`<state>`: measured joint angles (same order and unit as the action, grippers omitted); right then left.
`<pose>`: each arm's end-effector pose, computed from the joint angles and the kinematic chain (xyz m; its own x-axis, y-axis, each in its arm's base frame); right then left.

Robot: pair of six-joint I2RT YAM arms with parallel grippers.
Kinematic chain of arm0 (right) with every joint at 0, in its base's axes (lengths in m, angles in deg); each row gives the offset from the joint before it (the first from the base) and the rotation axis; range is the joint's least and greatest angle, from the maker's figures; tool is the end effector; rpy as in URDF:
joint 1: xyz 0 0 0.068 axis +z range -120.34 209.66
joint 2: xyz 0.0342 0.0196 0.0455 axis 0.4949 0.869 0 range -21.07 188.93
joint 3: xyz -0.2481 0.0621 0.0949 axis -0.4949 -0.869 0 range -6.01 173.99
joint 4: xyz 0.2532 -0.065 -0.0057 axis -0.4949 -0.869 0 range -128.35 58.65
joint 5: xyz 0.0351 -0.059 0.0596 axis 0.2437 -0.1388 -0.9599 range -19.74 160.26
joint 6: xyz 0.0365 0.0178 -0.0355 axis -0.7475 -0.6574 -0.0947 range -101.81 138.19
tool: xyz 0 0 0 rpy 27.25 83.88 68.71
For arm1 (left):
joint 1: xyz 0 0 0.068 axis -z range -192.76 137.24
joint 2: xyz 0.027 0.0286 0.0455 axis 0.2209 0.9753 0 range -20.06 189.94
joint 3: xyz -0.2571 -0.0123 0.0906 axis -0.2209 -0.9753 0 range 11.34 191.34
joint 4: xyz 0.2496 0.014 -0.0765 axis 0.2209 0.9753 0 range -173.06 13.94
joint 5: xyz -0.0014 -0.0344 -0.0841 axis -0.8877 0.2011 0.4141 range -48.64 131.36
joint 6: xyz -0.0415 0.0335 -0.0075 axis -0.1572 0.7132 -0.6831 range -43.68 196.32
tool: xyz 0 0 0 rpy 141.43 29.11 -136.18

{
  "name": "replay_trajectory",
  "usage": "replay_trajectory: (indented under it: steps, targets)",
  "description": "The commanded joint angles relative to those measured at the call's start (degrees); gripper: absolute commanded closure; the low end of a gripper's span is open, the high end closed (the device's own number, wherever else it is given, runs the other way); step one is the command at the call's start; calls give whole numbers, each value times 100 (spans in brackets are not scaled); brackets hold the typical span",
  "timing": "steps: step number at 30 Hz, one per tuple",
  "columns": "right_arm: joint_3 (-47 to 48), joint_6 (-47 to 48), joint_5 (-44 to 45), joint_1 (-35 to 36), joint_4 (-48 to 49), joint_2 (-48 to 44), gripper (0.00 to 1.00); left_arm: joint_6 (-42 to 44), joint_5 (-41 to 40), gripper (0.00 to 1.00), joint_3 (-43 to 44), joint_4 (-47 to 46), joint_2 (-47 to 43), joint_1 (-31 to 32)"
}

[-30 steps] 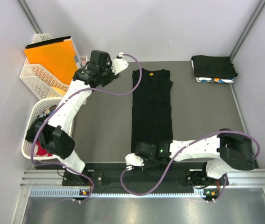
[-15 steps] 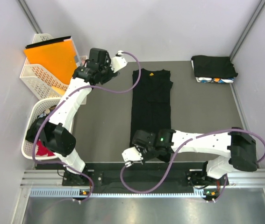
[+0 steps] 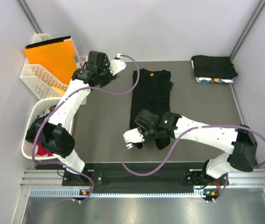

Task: Fold and stack the t-shirts
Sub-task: Fold the folded rectangular tshirt in 1/3 of the way

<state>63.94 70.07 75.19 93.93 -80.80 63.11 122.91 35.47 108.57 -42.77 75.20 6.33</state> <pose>0.1304 0.2636 0.2759 0.4529 -0.8657 -0.2131 -0.8499 -0.3471 -0.3964 0.3535 -0.1185 0.3770 -0.2217 0.8414 -0.4928 0.5970 0.5167 0.6137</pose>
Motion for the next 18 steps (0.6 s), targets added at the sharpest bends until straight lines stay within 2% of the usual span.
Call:
replay_trajectory:
  steps: [1,10,18]
  targets:
    - [326,577,149,-362,40,204,100,-97,185,36,-99,-329,-386,-116]
    - [519,1175,219,-793,366,652,100,-132,431,36,-143,-382,-394,-274]
    - [1266,1623,289,-1258,524,1144,100,-194,563,36,-248,-435,-377,-406]
